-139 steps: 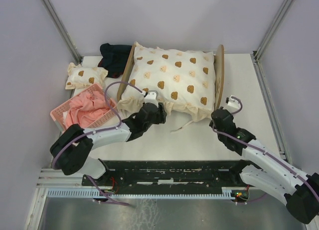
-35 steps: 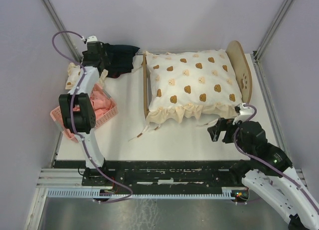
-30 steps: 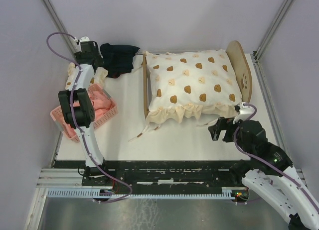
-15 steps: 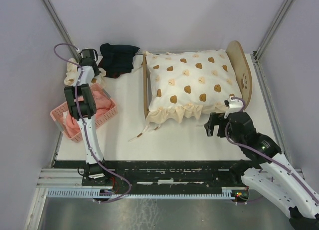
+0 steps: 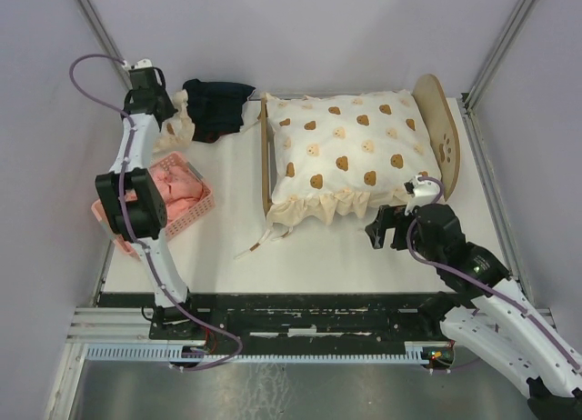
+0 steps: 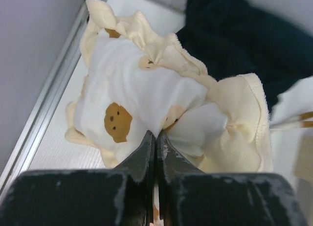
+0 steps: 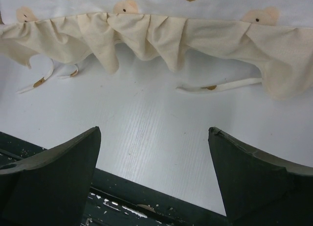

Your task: Set up the pet bed

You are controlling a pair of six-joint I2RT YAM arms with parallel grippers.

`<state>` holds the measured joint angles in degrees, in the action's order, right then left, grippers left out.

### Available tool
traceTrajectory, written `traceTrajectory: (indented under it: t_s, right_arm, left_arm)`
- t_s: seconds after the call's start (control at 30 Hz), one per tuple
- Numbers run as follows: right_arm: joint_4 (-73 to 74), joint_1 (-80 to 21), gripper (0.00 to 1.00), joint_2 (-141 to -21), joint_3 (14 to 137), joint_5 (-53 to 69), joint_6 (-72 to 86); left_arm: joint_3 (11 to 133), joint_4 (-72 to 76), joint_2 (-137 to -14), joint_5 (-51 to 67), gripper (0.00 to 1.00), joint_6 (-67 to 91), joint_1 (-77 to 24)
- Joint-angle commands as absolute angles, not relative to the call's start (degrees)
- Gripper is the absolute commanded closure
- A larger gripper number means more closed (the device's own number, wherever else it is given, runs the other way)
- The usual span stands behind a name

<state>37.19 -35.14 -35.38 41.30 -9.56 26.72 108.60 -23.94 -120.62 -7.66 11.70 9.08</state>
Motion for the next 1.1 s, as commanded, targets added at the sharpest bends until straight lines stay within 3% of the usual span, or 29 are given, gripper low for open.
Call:
traceTrajectory:
  t_s: [0.0,0.4,0.93,1.0,1.07]
  right_arm:
    - [35.4,-35.1,0.01,-35.1,43.1,-9.6,25.8]
    - [38.4,-35.1,0.01,-33.1,47.1,-12.0,24.7]
    - [40.4,-35.1,0.00,-32.0,48.0,-14.6,24.9]
    - [40.3,-35.1,0.00,-32.2,48.1,-14.5,24.6]
    - [40.3,-35.1,0.01,-32.5,48.2,-14.6,24.5]
  left_arm:
    - [109.1,-20.0,-109.3,-2.5,0.97,12.6,5.3]
    - [102.1,-17.7,-96.1,-0.4,0.97,8.7,-13.6]
    - [96.4,-13.8,-93.9,2.7,0.97,6.3,-32.7]
    - [95.3,-13.5,-94.9,5.2,0.94,8.6,-33.4]
    - [94.3,-13.0,-95.5,6.9,0.83,10.7,-34.0]
